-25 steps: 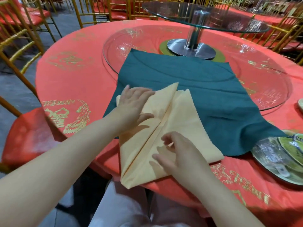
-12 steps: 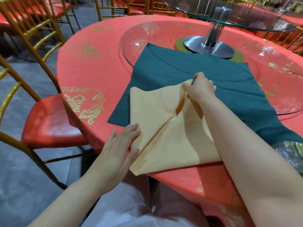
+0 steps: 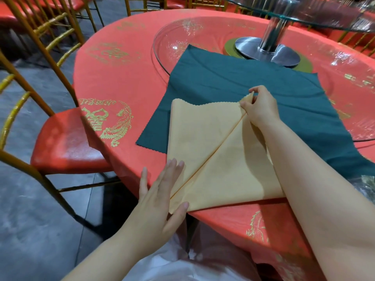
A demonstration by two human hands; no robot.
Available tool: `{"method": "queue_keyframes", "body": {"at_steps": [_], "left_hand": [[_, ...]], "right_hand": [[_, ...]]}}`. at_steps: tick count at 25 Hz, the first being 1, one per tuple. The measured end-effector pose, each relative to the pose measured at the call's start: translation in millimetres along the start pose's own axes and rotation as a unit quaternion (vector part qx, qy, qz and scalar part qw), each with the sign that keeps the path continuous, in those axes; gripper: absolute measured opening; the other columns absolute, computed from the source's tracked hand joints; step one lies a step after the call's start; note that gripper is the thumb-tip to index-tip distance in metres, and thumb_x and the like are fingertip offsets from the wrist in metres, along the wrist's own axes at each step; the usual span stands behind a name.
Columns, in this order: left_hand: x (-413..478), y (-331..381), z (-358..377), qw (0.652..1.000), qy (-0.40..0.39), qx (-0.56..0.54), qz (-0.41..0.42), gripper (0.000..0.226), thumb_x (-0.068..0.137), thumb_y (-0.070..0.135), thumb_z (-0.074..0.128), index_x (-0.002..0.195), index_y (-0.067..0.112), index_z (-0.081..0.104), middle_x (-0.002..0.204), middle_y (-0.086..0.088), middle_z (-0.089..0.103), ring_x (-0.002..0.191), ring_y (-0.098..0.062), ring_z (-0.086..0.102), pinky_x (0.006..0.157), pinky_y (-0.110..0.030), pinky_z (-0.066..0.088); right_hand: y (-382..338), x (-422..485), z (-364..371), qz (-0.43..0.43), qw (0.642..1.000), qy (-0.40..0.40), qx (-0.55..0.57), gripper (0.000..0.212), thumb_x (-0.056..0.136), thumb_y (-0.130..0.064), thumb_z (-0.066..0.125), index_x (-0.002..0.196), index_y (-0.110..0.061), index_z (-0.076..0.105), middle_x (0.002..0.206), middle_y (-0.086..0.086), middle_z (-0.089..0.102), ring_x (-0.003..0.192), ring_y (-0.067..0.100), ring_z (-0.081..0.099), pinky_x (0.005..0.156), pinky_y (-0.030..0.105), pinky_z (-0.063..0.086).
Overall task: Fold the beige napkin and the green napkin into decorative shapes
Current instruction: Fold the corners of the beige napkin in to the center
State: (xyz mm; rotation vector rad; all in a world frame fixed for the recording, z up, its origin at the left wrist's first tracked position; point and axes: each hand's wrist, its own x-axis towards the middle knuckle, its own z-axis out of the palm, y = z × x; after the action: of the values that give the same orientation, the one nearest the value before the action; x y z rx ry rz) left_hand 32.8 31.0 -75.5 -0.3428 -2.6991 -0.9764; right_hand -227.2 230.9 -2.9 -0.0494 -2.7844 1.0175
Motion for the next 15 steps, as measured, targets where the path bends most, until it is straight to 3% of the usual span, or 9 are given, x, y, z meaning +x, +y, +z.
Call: {"method": "queue_keyframes", "body": {"at_steps": [4, 7, 9, 11, 13, 15], "left_hand": [[-4.3, 4.3, 3.1, 0.995, 0.046, -0.087, -0.002, 0.079, 0.086, 0.036, 0.05, 0.146, 0.017, 0.003, 0.149, 0.02, 0.025, 0.135, -0.001, 0.027, 0.113, -0.048, -0.003], [-10.4, 10.4, 4.3, 0.98, 0.115, -0.155, -0.055, 0.081, 0.073, 0.046, 0.064, 0.14, 0.032, 0.02, 0.135, 0.022, 0.043, 0.126, -0.005, 0.043, 0.11, -0.051, 0.025], [-14.1, 12.2, 6.5, 0.971, 0.152, -0.166, -0.074, 0.071, 0.07, 0.051, 0.065, 0.132, 0.039, 0.032, 0.121, 0.019, 0.054, 0.114, -0.009, 0.052, 0.101, -0.034, 0.038], [-14.8, 13.3, 8.3, 0.968, 0.168, -0.164, -0.085, 0.059, 0.071, 0.045, 0.065, 0.125, 0.04, 0.04, 0.11, 0.017, 0.062, 0.104, -0.007, 0.056, 0.092, -0.016, 0.039], [-13.5, 14.9, 9.0, 0.967, 0.171, -0.161, -0.093, 0.05, 0.073, 0.039, 0.062, 0.12, 0.038, 0.044, 0.103, 0.017, 0.065, 0.097, -0.004, 0.057, 0.087, -0.008, 0.037], [-12.3, 15.4, 8.5, 0.971, 0.174, -0.14, -0.081, 0.044, 0.075, 0.035, 0.06, 0.117, 0.035, 0.048, 0.097, 0.02, 0.066, 0.092, -0.002, 0.057, 0.086, -0.009, 0.037]], "right_hand": [[1.2, 2.1, -3.2, -0.007, 1.0, 0.003, -0.014, 0.034, 0.09, -0.019, 0.052, 0.124, -0.017, 0.046, 0.123, 0.007, 0.054, 0.109, 0.025, 0.048, 0.081, 0.03, 0.035], [3.3, 2.3, -6.7, -0.016, 1.0, -0.014, -0.021, 0.034, 0.093, -0.018, 0.049, 0.127, -0.017, 0.043, 0.127, 0.009, 0.051, 0.114, 0.026, 0.046, 0.084, 0.029, 0.033], [4.3, 1.9, -9.3, -0.021, 0.999, -0.024, -0.027, 0.035, 0.094, -0.017, 0.047, 0.13, -0.017, 0.041, 0.13, 0.009, 0.049, 0.117, 0.026, 0.044, 0.086, 0.029, 0.033], [5.3, 1.9, -11.1, -0.027, 0.998, -0.028, -0.04, 0.037, 0.095, -0.013, 0.045, 0.131, -0.017, 0.04, 0.13, 0.01, 0.049, 0.119, 0.026, 0.043, 0.087, 0.029, 0.032], [5.4, 0.1, -12.2, -0.032, 0.998, -0.028, -0.052, 0.039, 0.094, -0.009, 0.042, 0.132, -0.017, 0.039, 0.13, 0.009, 0.048, 0.119, 0.026, 0.043, 0.087, 0.03, 0.033], [4.4, -1.8, -13.2, -0.029, 0.998, -0.024, -0.049, 0.038, 0.094, -0.01, 0.04, 0.131, -0.017, 0.04, 0.131, 0.01, 0.048, 0.118, 0.026, 0.043, 0.085, 0.03, 0.033]]}}
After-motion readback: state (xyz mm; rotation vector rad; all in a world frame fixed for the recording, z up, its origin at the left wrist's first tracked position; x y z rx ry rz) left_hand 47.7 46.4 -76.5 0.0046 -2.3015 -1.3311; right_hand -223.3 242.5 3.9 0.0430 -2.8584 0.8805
